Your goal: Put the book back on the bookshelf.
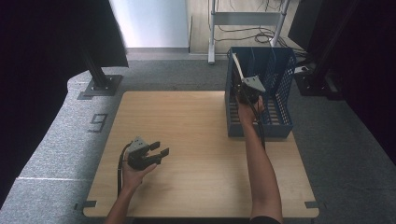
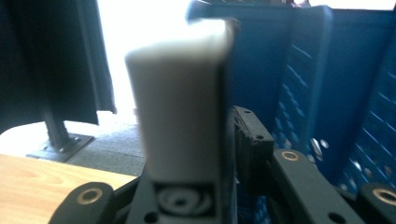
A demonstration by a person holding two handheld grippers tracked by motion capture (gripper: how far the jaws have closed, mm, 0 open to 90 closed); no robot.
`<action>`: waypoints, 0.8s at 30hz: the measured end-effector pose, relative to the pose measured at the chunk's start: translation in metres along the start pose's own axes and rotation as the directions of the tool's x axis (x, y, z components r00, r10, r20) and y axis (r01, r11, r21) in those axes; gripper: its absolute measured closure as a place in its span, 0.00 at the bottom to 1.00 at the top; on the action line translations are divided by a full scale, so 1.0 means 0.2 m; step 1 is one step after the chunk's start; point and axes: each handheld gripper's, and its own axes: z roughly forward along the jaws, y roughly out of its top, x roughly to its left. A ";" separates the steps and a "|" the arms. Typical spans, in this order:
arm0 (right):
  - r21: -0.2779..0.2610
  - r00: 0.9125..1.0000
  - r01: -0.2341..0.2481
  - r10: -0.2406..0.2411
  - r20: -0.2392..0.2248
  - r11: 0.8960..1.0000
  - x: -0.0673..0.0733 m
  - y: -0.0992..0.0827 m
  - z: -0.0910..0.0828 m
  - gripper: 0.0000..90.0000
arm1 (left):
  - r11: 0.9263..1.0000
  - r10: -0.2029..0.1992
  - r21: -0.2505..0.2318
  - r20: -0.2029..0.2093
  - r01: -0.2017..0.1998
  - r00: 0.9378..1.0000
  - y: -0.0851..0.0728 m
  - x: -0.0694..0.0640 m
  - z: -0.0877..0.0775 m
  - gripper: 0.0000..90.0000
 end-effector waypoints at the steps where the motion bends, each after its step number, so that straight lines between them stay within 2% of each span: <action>1: 0.005 1.000 0.017 -0.017 -0.013 1.000 0.01 0.00 0.00 0.76 | 1.000 0.000 0.000 0.000 0.000 1.000 0.00 0.00 0.00 0.49; 4: 0.035 0.999 0.047 -0.046 -0.026 0.998 0.02 0.00 -0.01 0.71 | 1.000 0.003 0.001 0.002 -0.003 1.000 0.00 -0.01 0.00 0.49; 6: 0.062 0.999 0.031 -0.030 -0.020 0.998 0.01 -0.02 -0.01 0.68 | 1.000 0.002 -0.001 0.003 -0.002 1.000 0.00 -0.01 0.00 0.49; 11: 0.101 1.000 0.000 0.002 -0.028 0.995 -0.01 -0.04 -0.03 0.68 | 1.000 0.002 0.002 0.002 -0.002 1.000 0.00 -0.01 0.00 0.49; 17: 0.104 1.000 -0.006 0.009 -0.027 0.995 -0.01 -0.06 -0.09 0.70 | 1.000 0.009 0.008 0.003 -0.009 1.000 0.00 -0.01 0.01 0.49; 22: 0.108 1.000 0.001 0.001 -0.020 0.994 0.01 -0.06 -0.13 0.80 | 1.000 0.011 0.009 0.003 -0.011 1.000 0.00 -0.02 0.01 0.49; 24: 0.111 1.000 0.022 -0.022 -0.004 0.994 0.01 -0.05 -0.14 0.84 | 1.000 0.012 0.008 0.003 -0.012 1.000 0.00 -0.02 0.01 0.49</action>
